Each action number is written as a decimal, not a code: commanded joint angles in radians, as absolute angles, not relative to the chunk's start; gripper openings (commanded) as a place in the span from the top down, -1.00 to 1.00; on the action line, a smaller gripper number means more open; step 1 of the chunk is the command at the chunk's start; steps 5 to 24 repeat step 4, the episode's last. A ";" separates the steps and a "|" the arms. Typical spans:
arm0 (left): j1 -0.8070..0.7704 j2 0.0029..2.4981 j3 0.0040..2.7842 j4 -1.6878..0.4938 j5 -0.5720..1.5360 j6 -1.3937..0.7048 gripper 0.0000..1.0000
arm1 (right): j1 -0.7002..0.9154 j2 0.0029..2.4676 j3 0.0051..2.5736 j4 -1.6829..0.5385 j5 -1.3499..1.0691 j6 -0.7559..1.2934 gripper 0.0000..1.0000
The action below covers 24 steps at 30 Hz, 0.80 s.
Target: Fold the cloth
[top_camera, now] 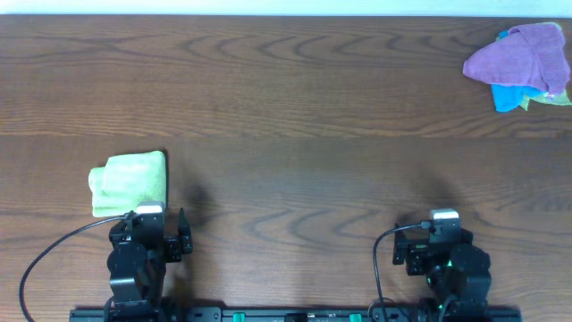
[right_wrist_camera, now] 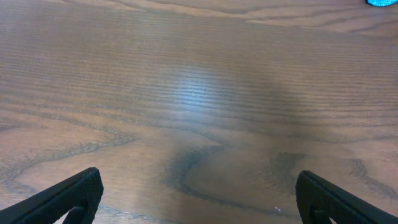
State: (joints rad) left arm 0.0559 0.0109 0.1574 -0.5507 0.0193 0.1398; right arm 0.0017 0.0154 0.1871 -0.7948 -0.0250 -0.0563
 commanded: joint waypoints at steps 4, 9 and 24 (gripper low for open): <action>0.052 0.004 0.147 -0.550 0.023 0.161 -0.91 | -0.007 0.006 0.176 -0.796 -0.033 -0.069 -0.99; 0.052 0.004 0.147 -0.550 0.023 0.161 -0.91 | -0.007 0.006 0.176 -0.796 -0.033 -0.069 -0.99; 0.052 0.004 0.147 -0.550 0.023 0.161 -0.91 | -0.007 0.006 0.176 -0.796 -0.033 -0.069 -0.99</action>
